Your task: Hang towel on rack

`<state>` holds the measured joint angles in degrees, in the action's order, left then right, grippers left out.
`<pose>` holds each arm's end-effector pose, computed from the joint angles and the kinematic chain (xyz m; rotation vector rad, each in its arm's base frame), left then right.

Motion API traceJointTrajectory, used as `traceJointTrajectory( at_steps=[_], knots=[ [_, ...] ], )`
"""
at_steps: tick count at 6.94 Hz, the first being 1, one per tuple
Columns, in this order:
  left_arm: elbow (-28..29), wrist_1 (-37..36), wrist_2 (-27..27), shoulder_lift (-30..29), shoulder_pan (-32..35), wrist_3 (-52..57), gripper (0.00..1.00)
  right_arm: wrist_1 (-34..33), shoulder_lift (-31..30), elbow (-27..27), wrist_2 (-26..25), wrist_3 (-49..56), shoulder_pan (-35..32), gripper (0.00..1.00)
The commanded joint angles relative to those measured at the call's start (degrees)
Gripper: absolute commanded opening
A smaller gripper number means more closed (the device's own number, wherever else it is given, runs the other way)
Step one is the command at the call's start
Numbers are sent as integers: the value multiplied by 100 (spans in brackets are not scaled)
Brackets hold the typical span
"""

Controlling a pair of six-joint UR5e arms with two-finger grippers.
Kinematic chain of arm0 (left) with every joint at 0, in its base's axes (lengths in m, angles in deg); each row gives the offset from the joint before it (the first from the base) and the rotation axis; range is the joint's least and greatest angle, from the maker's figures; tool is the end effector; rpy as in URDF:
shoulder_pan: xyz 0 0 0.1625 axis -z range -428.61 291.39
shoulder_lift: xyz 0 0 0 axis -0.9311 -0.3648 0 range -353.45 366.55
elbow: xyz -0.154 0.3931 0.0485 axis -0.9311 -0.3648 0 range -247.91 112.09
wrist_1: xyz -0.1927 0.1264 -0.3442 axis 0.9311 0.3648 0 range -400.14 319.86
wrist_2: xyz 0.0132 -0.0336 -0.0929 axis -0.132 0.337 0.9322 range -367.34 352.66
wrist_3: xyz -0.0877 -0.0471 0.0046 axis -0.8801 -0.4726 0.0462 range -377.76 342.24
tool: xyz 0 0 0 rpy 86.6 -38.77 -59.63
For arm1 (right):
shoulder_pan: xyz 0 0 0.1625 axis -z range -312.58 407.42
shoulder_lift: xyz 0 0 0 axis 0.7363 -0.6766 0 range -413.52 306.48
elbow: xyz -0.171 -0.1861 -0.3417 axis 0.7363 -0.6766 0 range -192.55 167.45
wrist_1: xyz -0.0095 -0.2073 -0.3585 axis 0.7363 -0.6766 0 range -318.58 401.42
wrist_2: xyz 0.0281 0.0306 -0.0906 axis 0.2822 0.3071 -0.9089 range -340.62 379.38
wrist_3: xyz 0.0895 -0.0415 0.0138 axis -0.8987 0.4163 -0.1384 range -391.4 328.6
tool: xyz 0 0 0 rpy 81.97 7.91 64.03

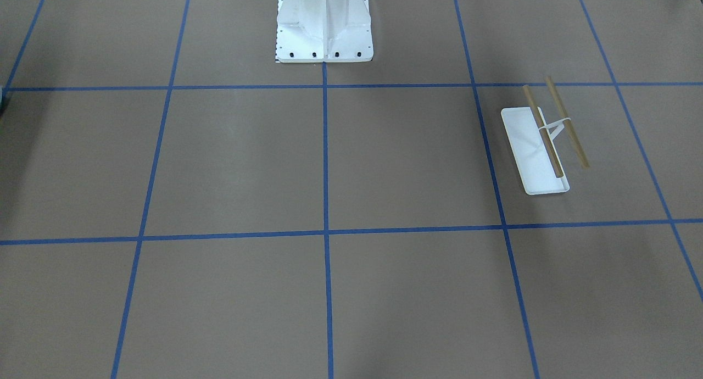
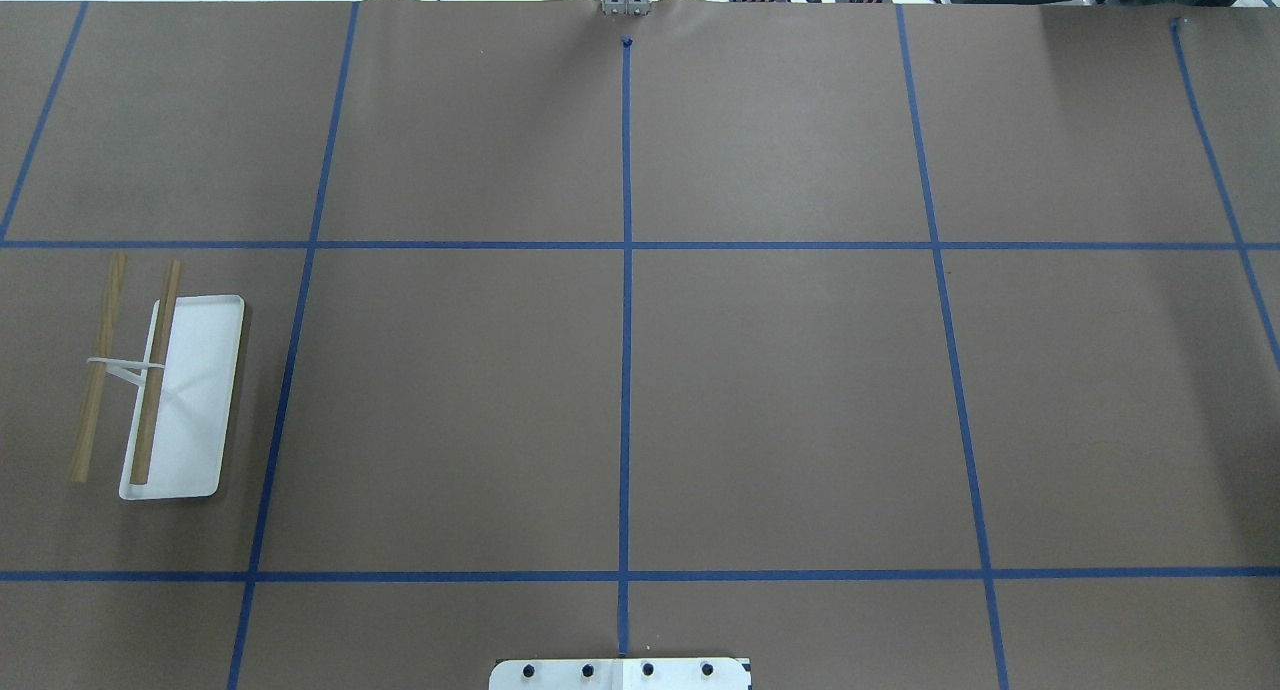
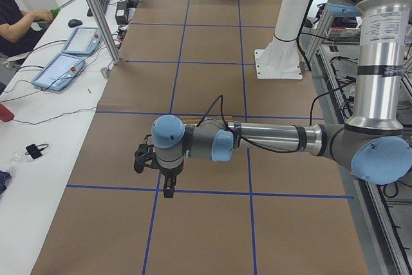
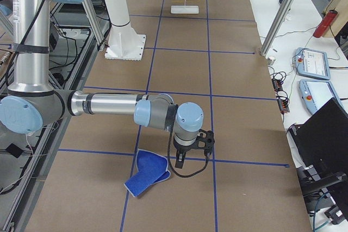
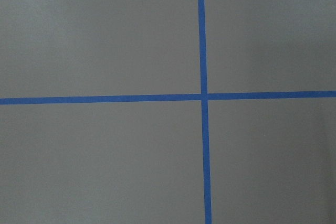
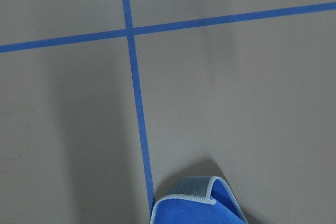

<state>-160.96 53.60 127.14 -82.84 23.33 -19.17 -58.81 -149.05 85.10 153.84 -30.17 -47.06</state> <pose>-0.0801 -0.4917 0.6307 0.1060 0.7750 -0.0136 0.0976 -0.4332 0.6554 -0.0957 -0.7808 0.1088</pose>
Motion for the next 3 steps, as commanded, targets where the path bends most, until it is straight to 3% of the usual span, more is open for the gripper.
traceJointTrajectory(
  at_steps=[1, 3],
  knots=[
    [-11, 22, 0, -8, -1, 0, 99, 3, -9, -17, -43, 9, 0, 100],
    [-11, 48, -27, -8, -1, 9, 99, 12, 0, -17, -43, 9, 0, 100]
  ],
)
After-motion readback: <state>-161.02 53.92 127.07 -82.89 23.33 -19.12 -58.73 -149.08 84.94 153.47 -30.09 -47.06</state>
